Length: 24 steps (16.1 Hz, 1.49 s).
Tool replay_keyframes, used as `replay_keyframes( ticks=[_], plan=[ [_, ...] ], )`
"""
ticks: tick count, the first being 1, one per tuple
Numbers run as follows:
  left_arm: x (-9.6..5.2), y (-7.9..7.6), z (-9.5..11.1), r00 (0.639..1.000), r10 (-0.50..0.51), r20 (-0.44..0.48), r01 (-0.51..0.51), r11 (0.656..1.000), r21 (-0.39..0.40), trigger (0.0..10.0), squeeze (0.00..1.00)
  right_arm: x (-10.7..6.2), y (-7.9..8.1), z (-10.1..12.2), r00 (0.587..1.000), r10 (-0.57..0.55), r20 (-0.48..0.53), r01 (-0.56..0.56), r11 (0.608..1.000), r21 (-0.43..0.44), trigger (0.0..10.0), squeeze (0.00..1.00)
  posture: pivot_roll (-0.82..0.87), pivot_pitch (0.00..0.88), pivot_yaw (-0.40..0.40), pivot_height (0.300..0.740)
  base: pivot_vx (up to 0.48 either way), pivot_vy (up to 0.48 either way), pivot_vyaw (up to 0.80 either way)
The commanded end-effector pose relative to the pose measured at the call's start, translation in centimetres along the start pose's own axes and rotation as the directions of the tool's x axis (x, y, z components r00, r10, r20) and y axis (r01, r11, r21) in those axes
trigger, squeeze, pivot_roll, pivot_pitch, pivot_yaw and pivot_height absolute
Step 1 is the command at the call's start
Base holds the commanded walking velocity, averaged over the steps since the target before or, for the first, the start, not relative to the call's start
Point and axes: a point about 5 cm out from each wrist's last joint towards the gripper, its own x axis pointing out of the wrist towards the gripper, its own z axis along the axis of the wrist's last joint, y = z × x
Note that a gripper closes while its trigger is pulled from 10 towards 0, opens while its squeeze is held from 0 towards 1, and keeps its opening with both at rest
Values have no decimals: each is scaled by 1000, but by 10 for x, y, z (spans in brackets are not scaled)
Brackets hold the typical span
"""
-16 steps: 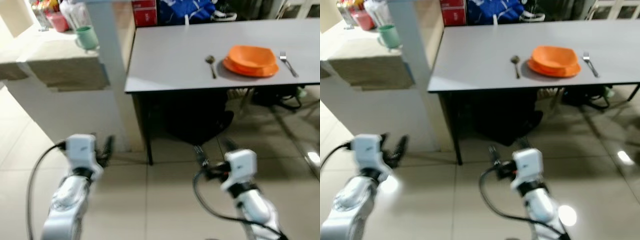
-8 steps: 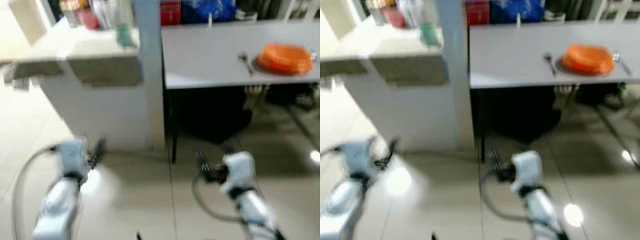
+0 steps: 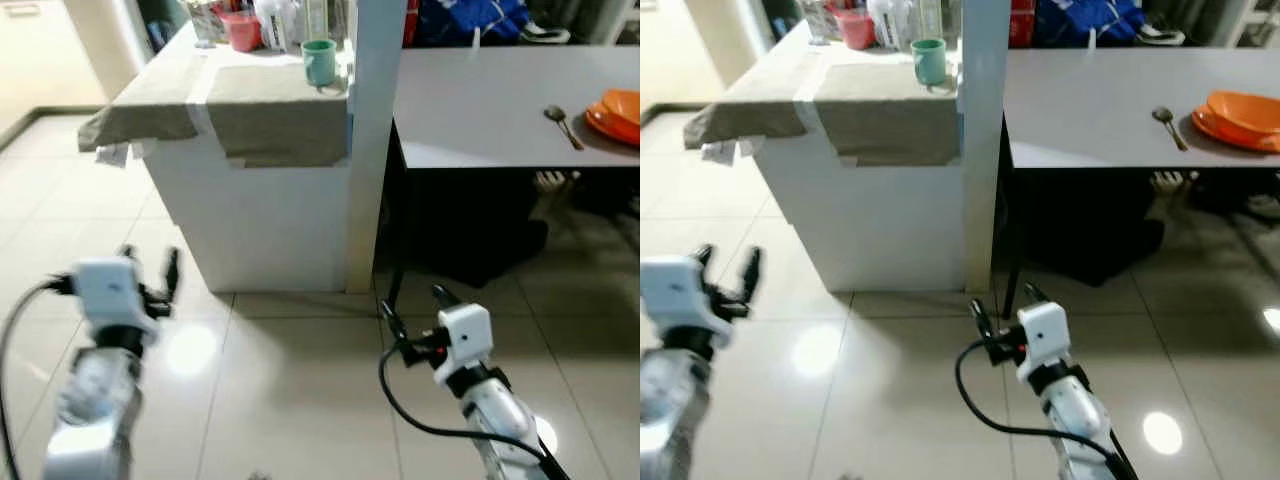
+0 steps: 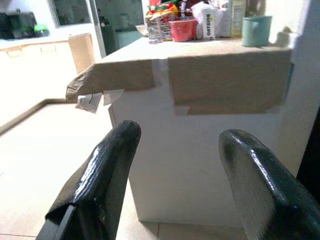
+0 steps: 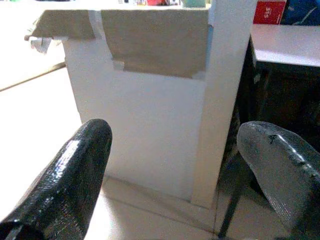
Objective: Setting the table
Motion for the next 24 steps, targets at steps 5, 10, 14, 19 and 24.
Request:
replay_keyframes(
  ticks=[5,10,14,19,24],
  plan=[
    [14,-10,16,998,-57,27,56,998,26,10000,0,3,-5,-3,1000,-19,7,19,1000,-1,10000,0,-118,0,90,740,336,343,0],
    [17,-21,17,994,-111,20,110,994,19,10000,0,10,-5,13,996,-29,80,30,999,-9,10000,0,-125,0,92,740,345,334,0],
    [19,-38,9,981,-190,-22,191,979,64,10000,0,17,-4,25,992,-33,123,35,999,-12,10000,0,-126,0,98,740,421,83,0],
    [20,-44,6,973,-228,-33,230,969,88,10000,0,18,-2,26,991,-37,125,38,999,-9,10000,0,-131,0,103,740,276,0,0],
    [22,-41,2,982,-183,-36,185,981,59,10000,0,17,1,27,993,-25,119,26,1000,-11,10000,0,-132,0,102,740,164,-234,0]
  ],
)
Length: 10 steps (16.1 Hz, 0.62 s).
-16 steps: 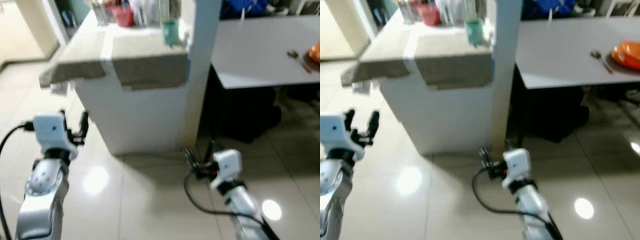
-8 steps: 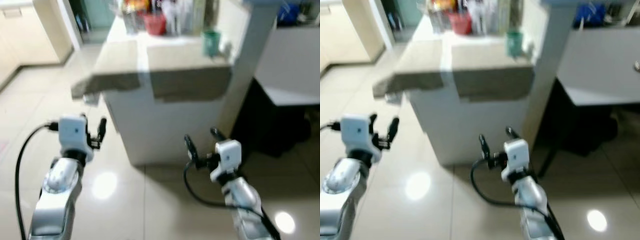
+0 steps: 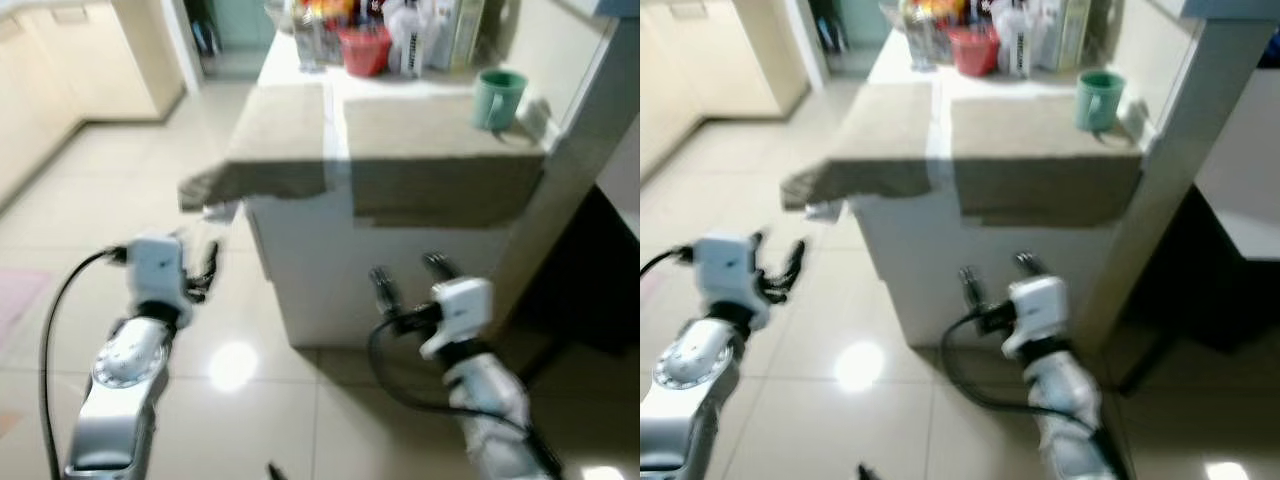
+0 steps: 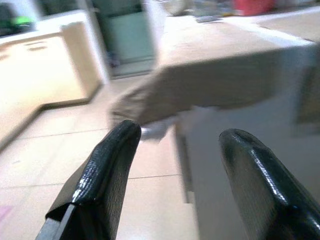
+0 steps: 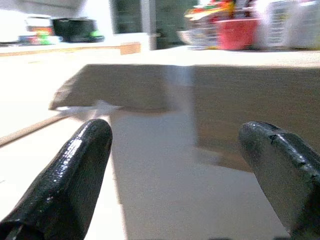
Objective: Setting the table
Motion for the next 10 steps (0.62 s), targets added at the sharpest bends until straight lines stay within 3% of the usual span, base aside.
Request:
replay_keyframes(
  ticks=[1,10],
  plan=[
    [1,-6,5,999,-21,27,21,1000,-4,10000,0,-3,-8,1,1000,-16,-5,16,1000,-24,10000,0,-133,0,103,740,307,-368,0],
    [2,-8,2,999,-34,25,34,999,12,10000,0,-9,-6,-1,1000,-11,-22,10,1000,-22,10000,0,-141,0,107,740,304,-368,0]
  ],
)
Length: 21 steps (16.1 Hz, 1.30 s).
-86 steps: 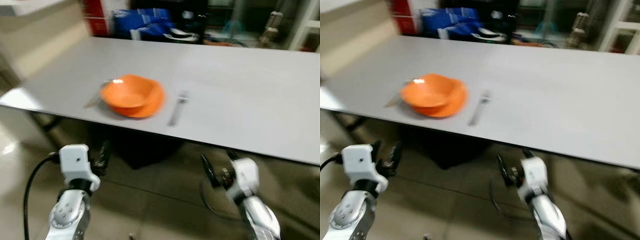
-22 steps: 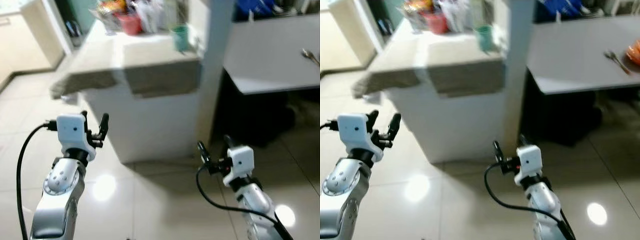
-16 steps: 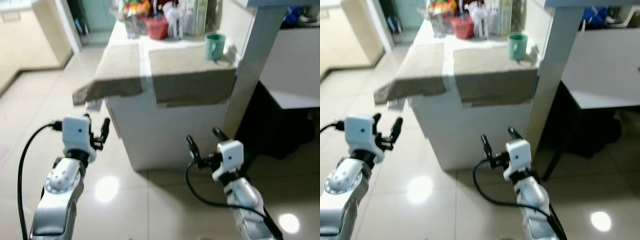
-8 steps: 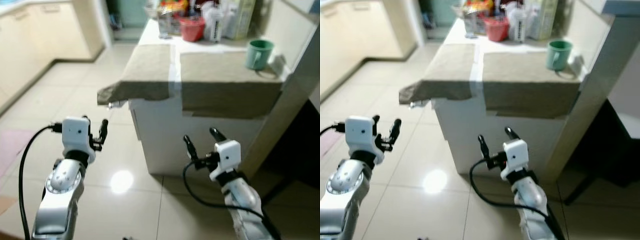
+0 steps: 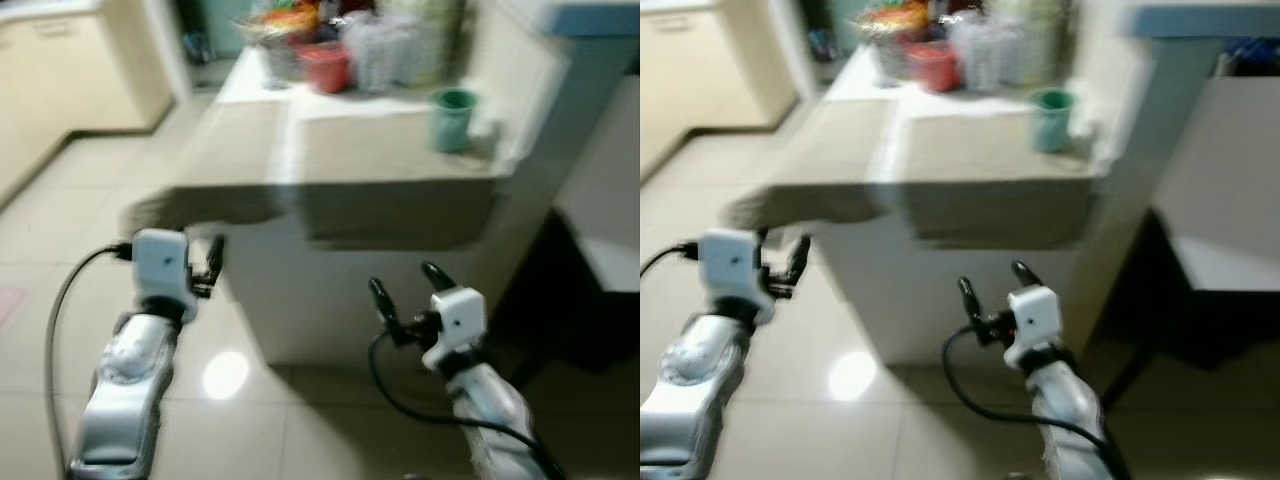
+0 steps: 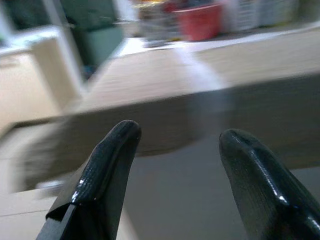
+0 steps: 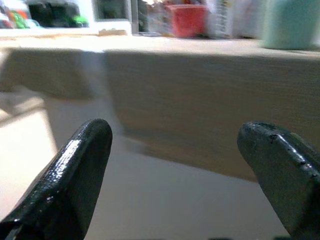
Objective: Setting the table
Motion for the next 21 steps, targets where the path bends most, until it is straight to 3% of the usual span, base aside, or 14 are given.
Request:
replay_keyframes(
  ticks=[1,6,10,12,15,18,21],
  plan=[
    [-2,9,-1,1000,24,-4,-23,999,30,10000,0,4,2,7,1000,-5,31,5,1000,10,10000,0,-143,0,107,740,304,-368,0],
    [0,8,1,1000,13,17,-13,1000,15,10000,0,12,0,19,998,-19,59,19,1000,2,10000,0,-146,0,109,740,253,-221,0],
    [-1,9,2,1000,2,26,-2,999,32,10000,0,41,-3,53,987,-51,150,45,998,44,10000,0,-137,0,116,740,0,0,0],
    [0,12,2,1000,2,22,-3,999,50,10000,0,73,-4,63,984,-71,163,61,996,61,10000,0,-124,0,125,740,0,0,0],
    [-2,12,7,999,-13,36,10,997,72,10000,0,104,5,72,987,-48,156,36,996,84,10000,0,-85,0,129,740,0,0,0],
    [-9,19,9,1000,-7,29,4,995,98,10000,0,122,12,78,989,-36,145,22,995,99,10000,0,-34,9,130,740,0,0,0],
    [-19,28,9,1000,13,10,-14,993,116,10000,0,137,2,77,990,-99,100,91,993,81,10000,0,4,28,135,740,0,0,0]
  ],
)
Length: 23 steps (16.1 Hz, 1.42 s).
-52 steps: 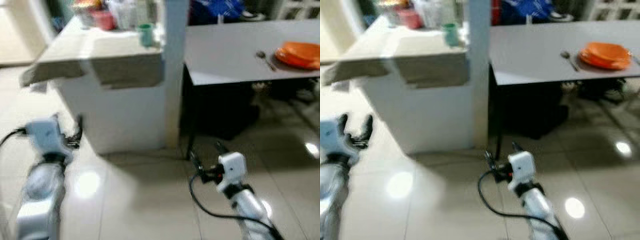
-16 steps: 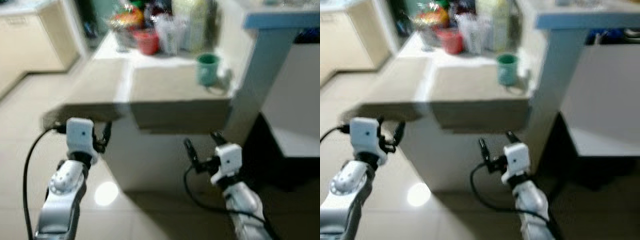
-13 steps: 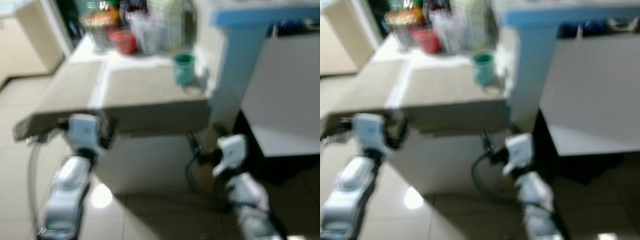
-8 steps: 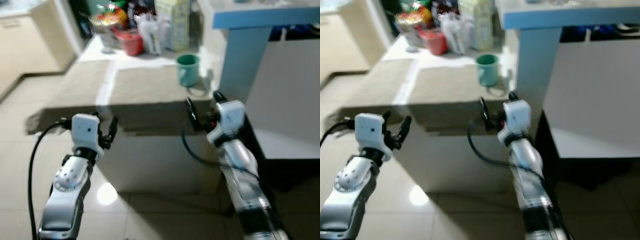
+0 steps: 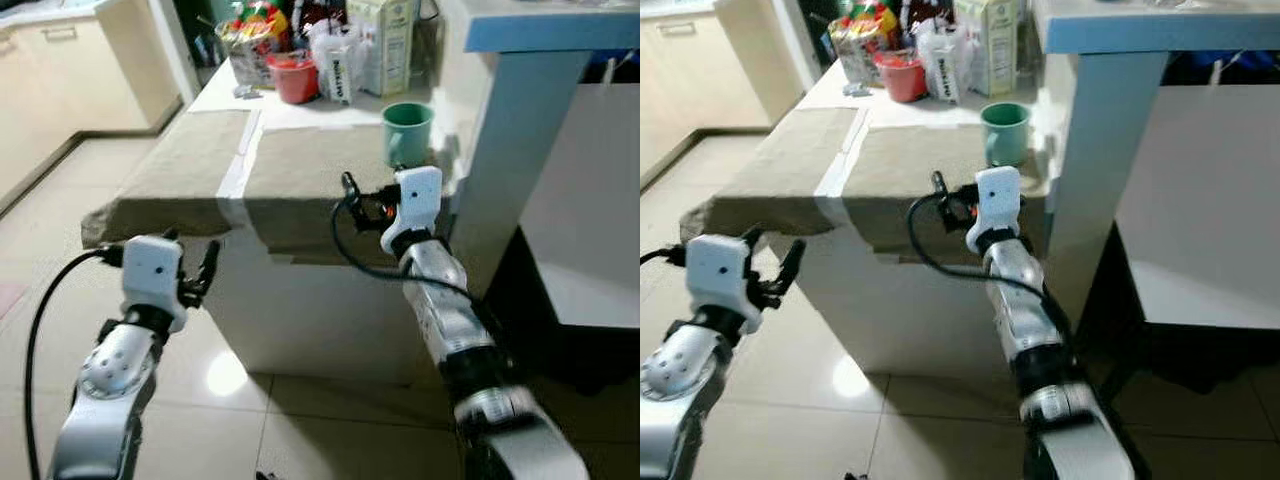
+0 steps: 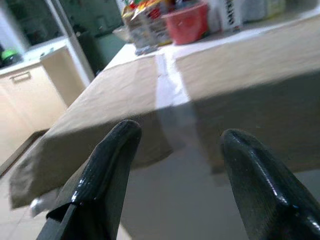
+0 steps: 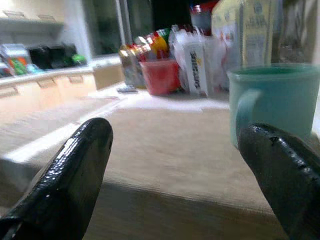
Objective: Setting the table
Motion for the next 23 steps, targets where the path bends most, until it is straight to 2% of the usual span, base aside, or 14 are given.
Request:
replay_keyframes(
  ticks=[1,6,12,16,20,22,23],
  plan=[
    [-4,6,4,1000,10,1,-10,1000,21,10000,0,9,-4,5,999,-35,10,35,999,-15,10000,0,12,33,136,740,0,0,0],
    [-17,10,5,1000,11,-17,-11,999,35,10000,0,23,-16,11,994,-111,9,111,992,-61,10000,0,55,47,148,740,0,0,0],
    [-24,13,5,999,13,-37,-11,999,46,10000,0,28,-9,7,992,-123,2,122,990,-76,10000,0,61,50,151,740,0,0,0],
    [-27,11,5,999,5,-43,-3,999,41,10000,0,31,-13,8,989,-146,0,146,985,-87,10000,0,63,54,150,740,0,0,0],
    [-25,10,6,999,4,-41,-3,999,36,10000,0,31,-17,8,987,-160,-1,159,983,-94,10000,0,56,58,143,740,0,0,0],
    [-23,7,5,999,-1,-38,2,1000,26,10000,0,25,-19,10,987,-150,64,154,986,-69,10000,0,38,54,130,740,0,0,0],
    [-20,6,4,999,-2,-40,3,1000,21,10000,0,18,-20,9,987,-134,94,142,986,-84,10000,0,21,48,123,740,0,0,0]
  ],
)
